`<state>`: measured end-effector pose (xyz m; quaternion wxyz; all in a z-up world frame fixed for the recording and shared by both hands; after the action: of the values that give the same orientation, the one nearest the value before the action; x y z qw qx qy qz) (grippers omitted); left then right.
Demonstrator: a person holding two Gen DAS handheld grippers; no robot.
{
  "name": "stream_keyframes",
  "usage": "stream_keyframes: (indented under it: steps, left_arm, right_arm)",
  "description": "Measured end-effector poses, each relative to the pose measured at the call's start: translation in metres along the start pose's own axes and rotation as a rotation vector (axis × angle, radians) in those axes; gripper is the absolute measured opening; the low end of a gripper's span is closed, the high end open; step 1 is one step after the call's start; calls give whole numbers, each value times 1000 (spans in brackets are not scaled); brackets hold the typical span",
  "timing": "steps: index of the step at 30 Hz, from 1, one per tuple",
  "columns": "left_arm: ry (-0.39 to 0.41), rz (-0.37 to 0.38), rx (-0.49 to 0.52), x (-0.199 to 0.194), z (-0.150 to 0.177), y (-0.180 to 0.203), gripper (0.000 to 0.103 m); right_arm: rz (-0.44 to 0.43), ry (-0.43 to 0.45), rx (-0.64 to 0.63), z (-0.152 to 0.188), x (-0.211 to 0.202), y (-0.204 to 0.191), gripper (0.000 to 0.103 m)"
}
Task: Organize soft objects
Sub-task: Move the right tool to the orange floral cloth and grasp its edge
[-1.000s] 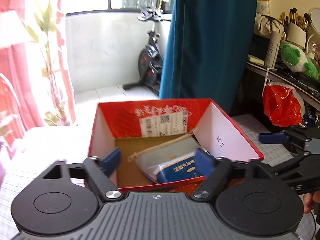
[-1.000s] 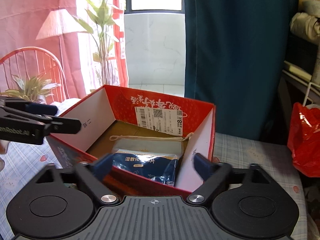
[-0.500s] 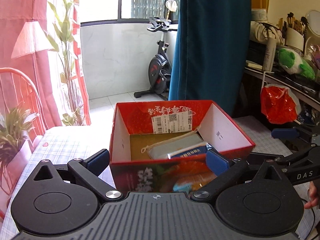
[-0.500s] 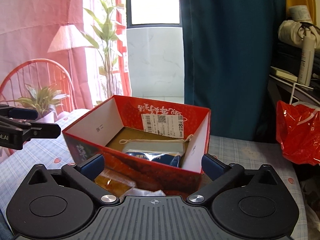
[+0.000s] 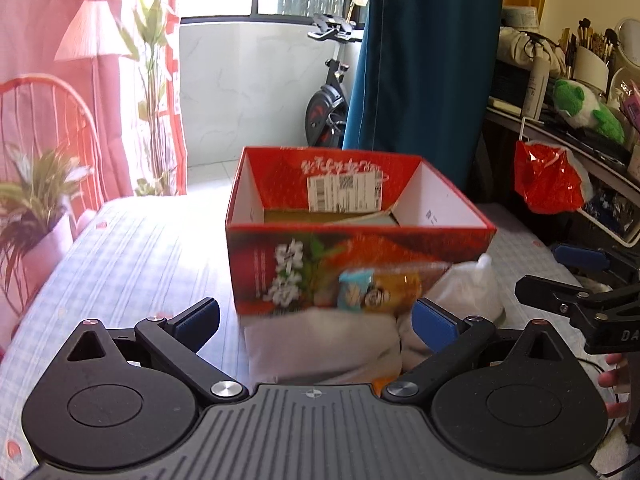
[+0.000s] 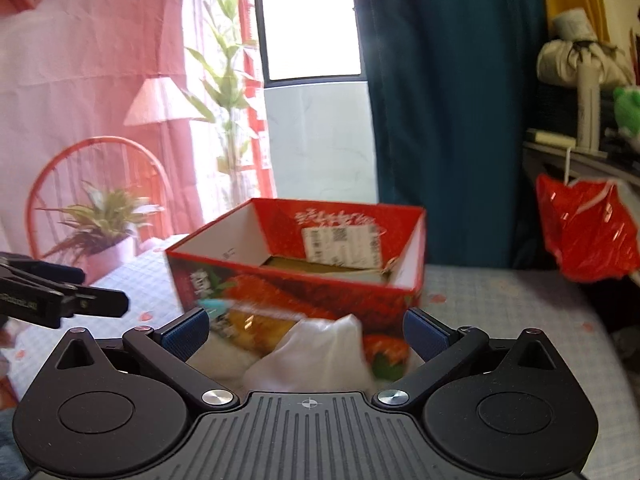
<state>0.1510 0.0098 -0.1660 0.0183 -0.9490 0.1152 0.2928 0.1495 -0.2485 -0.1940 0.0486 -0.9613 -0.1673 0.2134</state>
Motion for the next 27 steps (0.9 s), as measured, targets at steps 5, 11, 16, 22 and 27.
stream_keyframes:
  steps: [5, 11, 16, 22, 27]
  left_arm:
    - [-26, 19, -13, -4, 23, 3, 103]
    - [-56, 48, -17, -8, 47, 8, 102]
    - [-72, 61, -51, -9, 56, 5, 93]
    - [-110, 122, -90, -6, 69, 7, 77]
    - [-160, 148, -125, 3, 80, 5, 70]
  right_arm:
    - [-9, -19, 43, 22, -6, -8, 102]
    - [-13, -29, 36, 44, -13, -16, 102]
    - [-2, -107, 26, 54, -7, -22, 103]
    - [9, -170, -15, 73, 0, -31, 102]
    - [7, -226, -37, 90, 6, -33, 101]
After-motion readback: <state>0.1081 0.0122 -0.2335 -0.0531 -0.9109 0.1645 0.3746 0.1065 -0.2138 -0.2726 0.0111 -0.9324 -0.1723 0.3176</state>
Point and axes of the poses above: each gripper's, at about its wrist camera, not at the fingertips, and x roughly the way its jaws point, y to its right, z to its underside, the point moved 1 cm from there along x, roughly the way its jaws point, and after that the axes turned 2 degrees about -z, right-handed, at the moved point
